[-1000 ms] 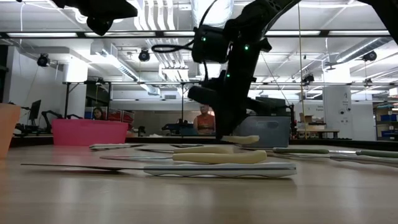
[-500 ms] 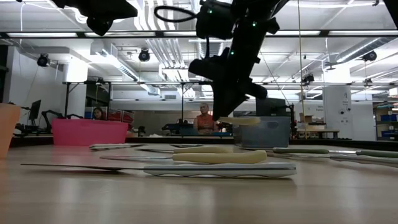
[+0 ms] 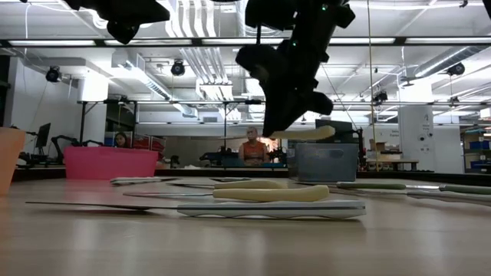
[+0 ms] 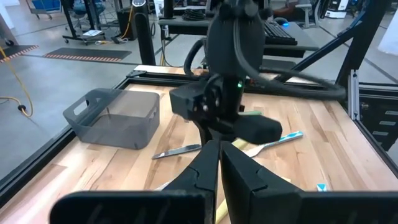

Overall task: Sort silverware by color (type)
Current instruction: Put the top yellow knife into the black bin

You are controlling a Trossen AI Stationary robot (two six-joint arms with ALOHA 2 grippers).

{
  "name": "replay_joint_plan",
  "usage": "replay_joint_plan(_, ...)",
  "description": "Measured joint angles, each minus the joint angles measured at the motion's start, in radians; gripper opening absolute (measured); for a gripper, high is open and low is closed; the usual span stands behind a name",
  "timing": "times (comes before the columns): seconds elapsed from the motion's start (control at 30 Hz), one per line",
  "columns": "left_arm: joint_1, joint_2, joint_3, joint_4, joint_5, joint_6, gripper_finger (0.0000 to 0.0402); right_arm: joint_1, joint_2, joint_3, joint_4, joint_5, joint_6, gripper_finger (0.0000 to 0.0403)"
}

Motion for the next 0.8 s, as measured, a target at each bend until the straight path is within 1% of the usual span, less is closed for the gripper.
replay_joint_plan(0.13, 0.000, 0.000, 0.000, 0.000, 0.000, 0.000, 0.0000, 0.000, -0.022, 0.030, -0.026, 0.000, -0.018, 0.0029)
replay_joint_plan(0.3, 0.000, 0.000, 0.000, 0.000, 0.000, 0.000, 0.0000, 0.000, -0.023, 0.104, -0.101, 0.025, -0.041, 0.0029)
replay_joint_plan(0.67, 0.000, 0.000, 0.000, 0.000, 0.000, 0.000, 0.0000, -0.003, -0.020, 0.181, -0.124, 0.028, -0.078, 0.0029)
replay_joint_plan(0.8, 0.000, 0.000, 0.000, 0.000, 0.000, 0.000, 0.0000, -0.024, -0.020, 0.207, -0.156, 0.028, -0.098, 0.0029)
